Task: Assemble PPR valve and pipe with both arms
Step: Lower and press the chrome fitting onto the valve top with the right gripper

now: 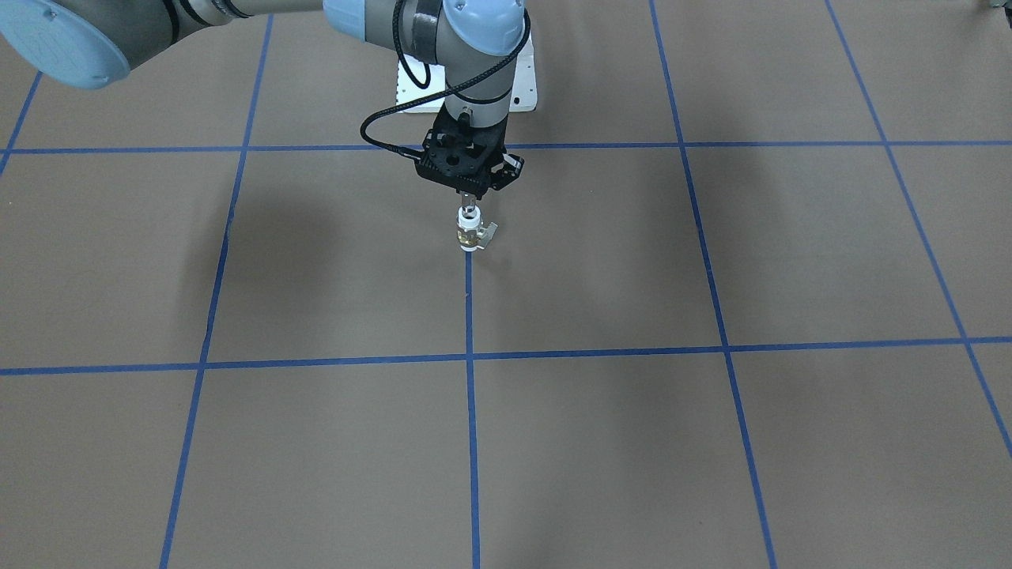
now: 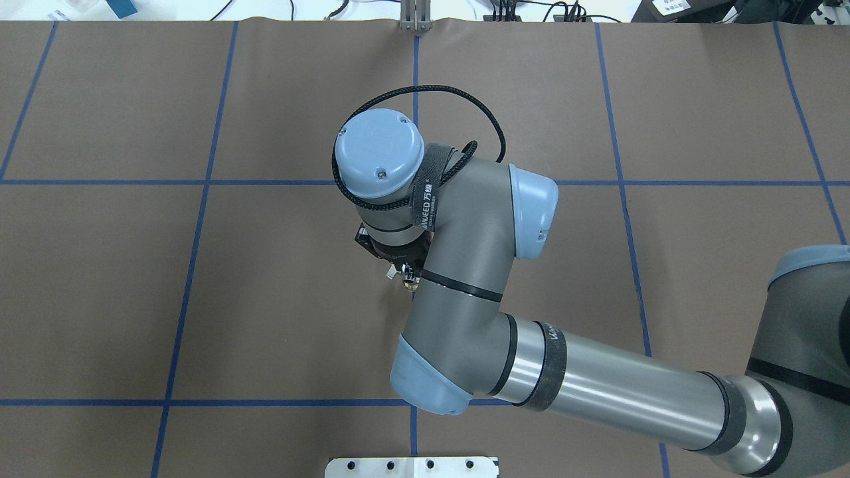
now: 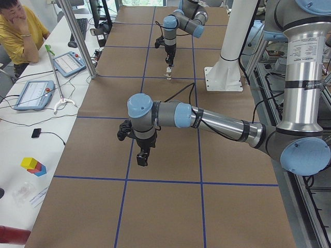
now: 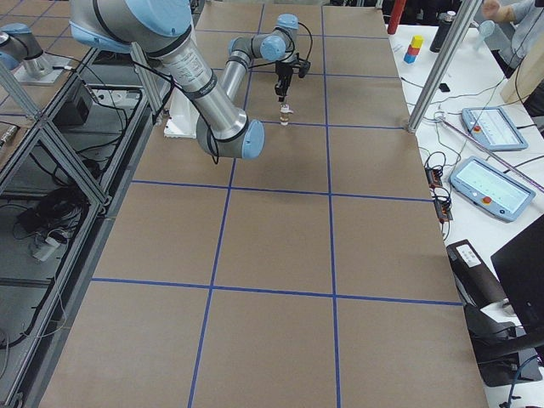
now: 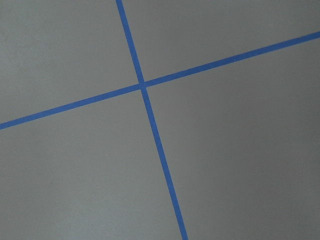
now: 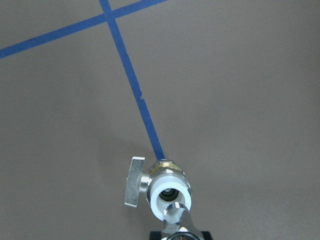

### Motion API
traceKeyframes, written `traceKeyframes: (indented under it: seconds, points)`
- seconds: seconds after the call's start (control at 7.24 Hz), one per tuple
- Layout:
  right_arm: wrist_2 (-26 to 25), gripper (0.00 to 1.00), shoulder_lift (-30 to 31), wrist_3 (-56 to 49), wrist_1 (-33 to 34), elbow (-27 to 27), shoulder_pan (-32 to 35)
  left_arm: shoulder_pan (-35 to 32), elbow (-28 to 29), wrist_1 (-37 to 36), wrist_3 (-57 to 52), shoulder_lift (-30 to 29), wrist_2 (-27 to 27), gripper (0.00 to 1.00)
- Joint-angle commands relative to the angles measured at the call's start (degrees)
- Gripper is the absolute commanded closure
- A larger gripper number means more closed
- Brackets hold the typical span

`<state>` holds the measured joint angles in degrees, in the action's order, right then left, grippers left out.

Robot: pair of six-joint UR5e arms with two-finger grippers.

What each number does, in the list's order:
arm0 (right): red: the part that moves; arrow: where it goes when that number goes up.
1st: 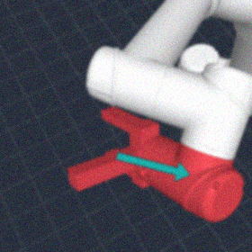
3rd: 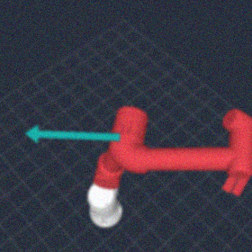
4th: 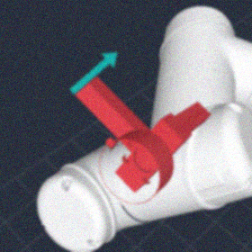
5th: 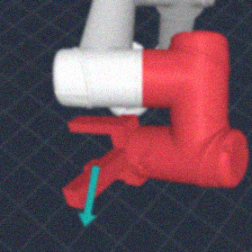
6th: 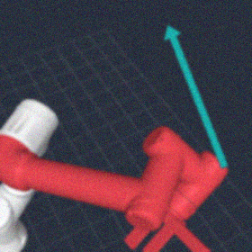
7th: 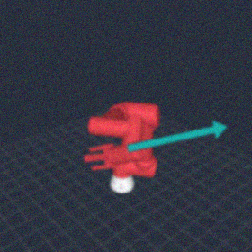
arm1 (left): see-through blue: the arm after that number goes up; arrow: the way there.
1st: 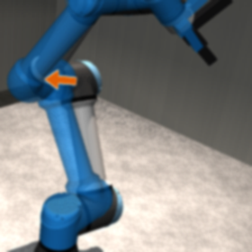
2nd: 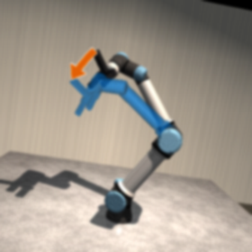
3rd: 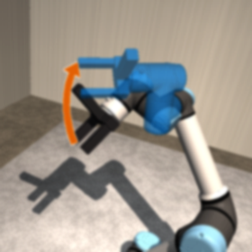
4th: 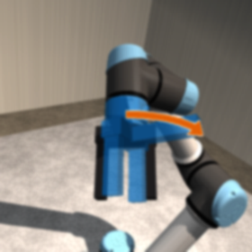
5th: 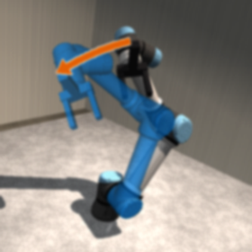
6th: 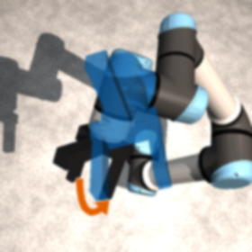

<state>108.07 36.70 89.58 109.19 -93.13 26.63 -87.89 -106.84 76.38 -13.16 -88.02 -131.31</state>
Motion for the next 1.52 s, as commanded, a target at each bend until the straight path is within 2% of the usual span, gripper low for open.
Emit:
traceKeyframes:
  seconds: [0.0,1.24,1.38]
  points:
    - [-0.32,1.0,-0.05,-0.02,-0.03,-0.04,0.0,0.0,0.05,0.0,-0.02,0.05,0.0,0.0]
    - [-0.67,1.0,0.74,-0.02,-1.7,0.32,-0.53,0.0,0.05,0.0,0.07,0.05,0.0,0.0]
    - [-0.67,1.0,1.78,0.07,-5.27,0.32,-0.61,0.0,0.05,0.0,0.07,0.05,0.0,0.0]
